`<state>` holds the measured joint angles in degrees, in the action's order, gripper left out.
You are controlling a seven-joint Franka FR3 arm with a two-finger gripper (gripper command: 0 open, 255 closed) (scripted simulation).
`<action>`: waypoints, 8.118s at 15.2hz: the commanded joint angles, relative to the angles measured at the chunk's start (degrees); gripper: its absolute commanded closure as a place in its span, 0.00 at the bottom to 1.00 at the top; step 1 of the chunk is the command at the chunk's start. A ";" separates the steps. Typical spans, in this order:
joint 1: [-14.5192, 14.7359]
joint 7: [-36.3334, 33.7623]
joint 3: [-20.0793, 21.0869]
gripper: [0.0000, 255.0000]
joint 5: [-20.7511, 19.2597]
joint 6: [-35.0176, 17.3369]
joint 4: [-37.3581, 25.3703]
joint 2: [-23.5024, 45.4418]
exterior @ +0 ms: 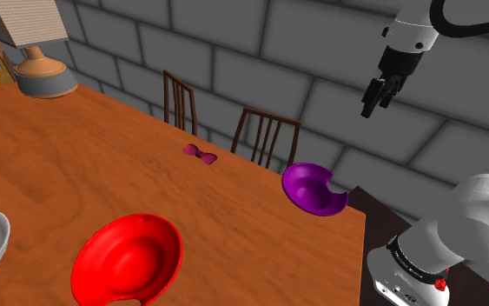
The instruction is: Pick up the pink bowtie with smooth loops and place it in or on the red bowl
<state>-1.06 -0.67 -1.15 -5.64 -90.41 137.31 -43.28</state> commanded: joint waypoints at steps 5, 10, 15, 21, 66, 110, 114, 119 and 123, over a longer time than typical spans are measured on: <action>1.77 -2.00 2.01 0.00 2.30 -5.82 -0.18 5.79; 3.79 -4.18 4.52 0.00 4.65 -12.63 -1.92 13.92; 5.55 -6.14 6.99 0.00 6.27 -18.61 -5.30 22.74; 7.45 -8.49 9.76 0.00 7.03 -24.33 -11.47 33.86; 16.89 -16.19 14.36 1.00 1.20 -33.20 -47.22 76.04; 28.88 -33.42 20.12 1.00 0.91 -16.96 -54.19 66.17; 32.64 -38.33 21.27 1.00 -0.11 -16.57 -55.67 67.25; 37.80 -44.42 22.45 1.00 -1.77 -15.32 -59.52 69.92; 42.38 -49.12 23.11 1.00 -3.37 -13.57 -64.44 73.19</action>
<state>40.19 -48.67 21.84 -8.61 -104.87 74.63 29.05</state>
